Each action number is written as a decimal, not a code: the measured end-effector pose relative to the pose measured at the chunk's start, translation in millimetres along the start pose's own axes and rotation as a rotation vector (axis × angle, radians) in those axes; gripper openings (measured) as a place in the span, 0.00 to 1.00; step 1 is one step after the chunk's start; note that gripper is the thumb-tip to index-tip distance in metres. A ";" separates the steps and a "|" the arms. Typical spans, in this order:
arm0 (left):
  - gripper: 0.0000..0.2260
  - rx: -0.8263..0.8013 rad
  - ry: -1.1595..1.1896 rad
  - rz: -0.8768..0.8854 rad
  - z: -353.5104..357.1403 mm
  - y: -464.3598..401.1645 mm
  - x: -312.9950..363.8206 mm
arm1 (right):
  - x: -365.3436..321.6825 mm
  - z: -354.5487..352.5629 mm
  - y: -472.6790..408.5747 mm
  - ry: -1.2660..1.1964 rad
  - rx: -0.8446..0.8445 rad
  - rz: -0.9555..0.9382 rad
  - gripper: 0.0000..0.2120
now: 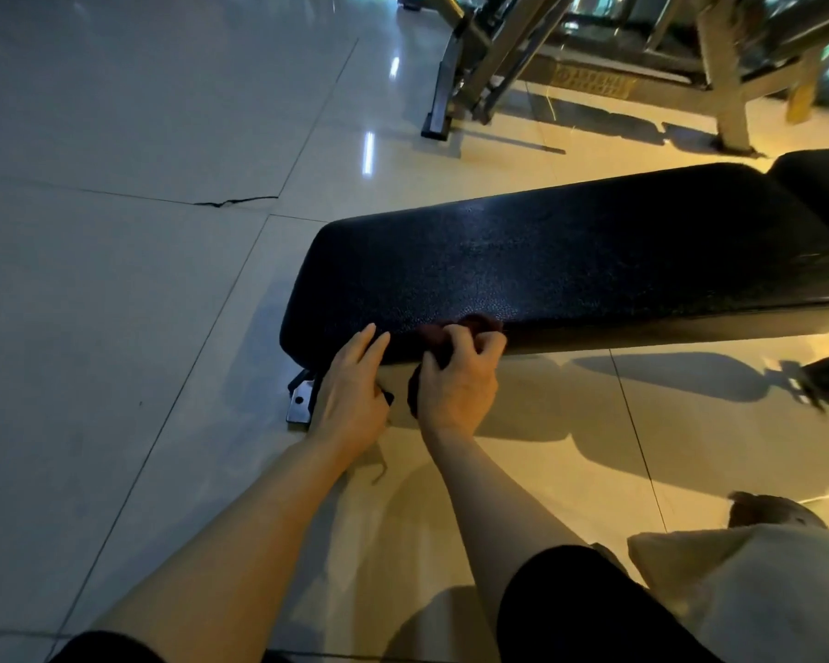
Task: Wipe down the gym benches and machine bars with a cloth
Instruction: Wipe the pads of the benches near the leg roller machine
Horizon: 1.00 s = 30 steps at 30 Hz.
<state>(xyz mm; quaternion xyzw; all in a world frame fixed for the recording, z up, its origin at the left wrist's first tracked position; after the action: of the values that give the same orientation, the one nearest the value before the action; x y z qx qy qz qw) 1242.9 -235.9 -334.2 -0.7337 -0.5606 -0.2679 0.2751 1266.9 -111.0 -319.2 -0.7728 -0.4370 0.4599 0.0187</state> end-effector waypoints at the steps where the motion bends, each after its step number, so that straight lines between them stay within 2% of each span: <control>1: 0.31 -0.001 0.003 -0.001 -0.8 -0.1 0.4 | 7.2 -5.6 -4.5 -0.017 0.058 0.076 0.13; 3: 0.32 0.007 0.003 0.007 -1.6 -0.9 1.1 | 23.1 -20.0 -13.9 -0.055 0.198 0.206 0.12; 4: 0.31 0.012 0.001 0.014 -1.6 -1.5 1.2 | 24.9 -22.7 -16.0 -0.053 0.225 0.209 0.11; 8: 0.31 0.003 0.002 0.009 2.9 -3.3 8.7 | 2.8 -3.0 -7.7 -0.018 0.029 -0.010 0.13; 10: 0.31 -0.006 -0.002 0.026 6.5 -4.5 19.5 | 5.9 -2.1 -10.1 -0.009 -0.014 -0.013 0.13; 15: 0.30 0.038 0.007 0.121 24.4 -7.7 55.8 | 45.0 -58.3 -38.8 0.035 0.138 0.040 0.14; 21: 0.29 0.074 0.018 0.277 63.3 -12.8 131.3 | 90.2 -129.7 -87.9 0.046 0.198 0.093 0.14; 30: 0.27 0.102 0.039 0.328 124.0 -6.2 212.7 | 144.3 -207.6 -147.8 -0.031 0.376 0.284 0.13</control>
<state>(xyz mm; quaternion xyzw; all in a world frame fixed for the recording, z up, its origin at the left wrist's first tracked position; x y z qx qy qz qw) 1295.9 -3.6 -271.7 -0.7952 -0.4407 -0.2048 0.3627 1348.7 157.7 -236.1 -0.8024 -0.2306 0.5430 0.0906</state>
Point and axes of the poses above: each hand's wrist, its own y-axis away from the middle knuckle, its own z-axis out of the palm, x = y × z, the point moved 4 cm from there along -y, towards the middle knuckle, and after that the axes turned 5 degrees about x, right-handed, at the moved point
